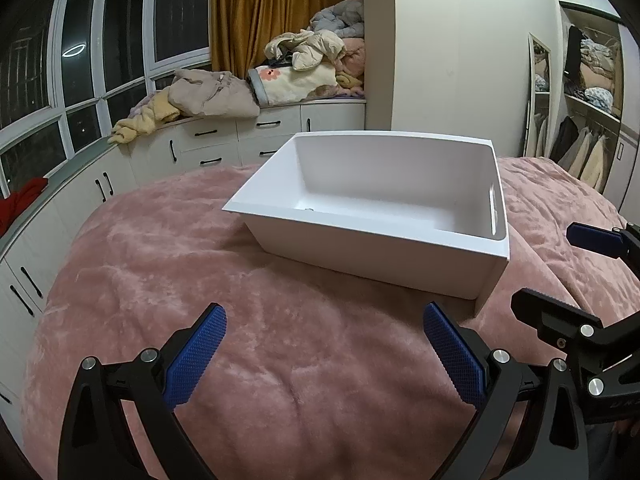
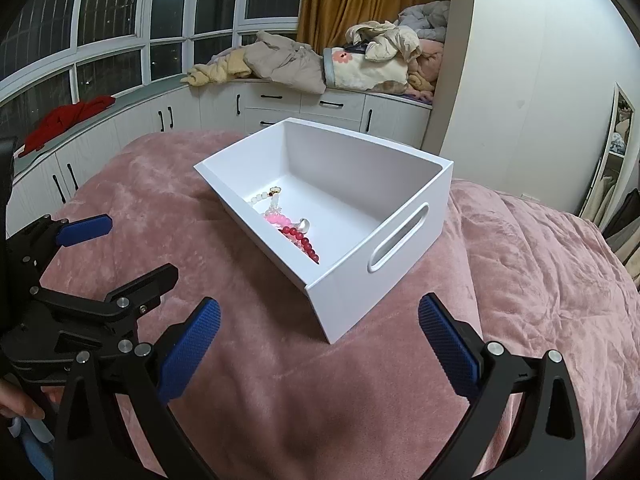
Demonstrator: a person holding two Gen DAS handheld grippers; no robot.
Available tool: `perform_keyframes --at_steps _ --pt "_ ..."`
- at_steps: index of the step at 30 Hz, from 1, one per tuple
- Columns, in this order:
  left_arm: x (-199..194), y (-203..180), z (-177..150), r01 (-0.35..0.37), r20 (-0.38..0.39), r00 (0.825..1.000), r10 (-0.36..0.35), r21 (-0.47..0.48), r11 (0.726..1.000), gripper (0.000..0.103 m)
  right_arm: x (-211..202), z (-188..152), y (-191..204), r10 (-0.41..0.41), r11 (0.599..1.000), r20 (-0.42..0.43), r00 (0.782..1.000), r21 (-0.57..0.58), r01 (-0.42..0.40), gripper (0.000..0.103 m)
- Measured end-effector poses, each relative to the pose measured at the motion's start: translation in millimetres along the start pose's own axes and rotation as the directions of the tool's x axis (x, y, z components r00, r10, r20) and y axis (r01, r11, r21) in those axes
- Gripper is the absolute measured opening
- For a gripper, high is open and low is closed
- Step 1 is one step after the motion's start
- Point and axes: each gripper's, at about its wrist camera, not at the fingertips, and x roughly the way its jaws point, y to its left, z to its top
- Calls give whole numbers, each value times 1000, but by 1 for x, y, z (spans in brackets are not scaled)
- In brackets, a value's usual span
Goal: Organize jewelry
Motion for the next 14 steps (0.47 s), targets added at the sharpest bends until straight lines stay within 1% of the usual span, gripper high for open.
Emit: perform_keyframes --at_steps 10,14 --pt "1 1 -1 -23 -11 1000 24 8 1000 100 0 0 0 0 1000 0 1000 1 0 98" --pt "2 4 -1 -10 -13 1000 10 2 1000 100 0 0 0 1 1000 -2 1000 1 -1 98"
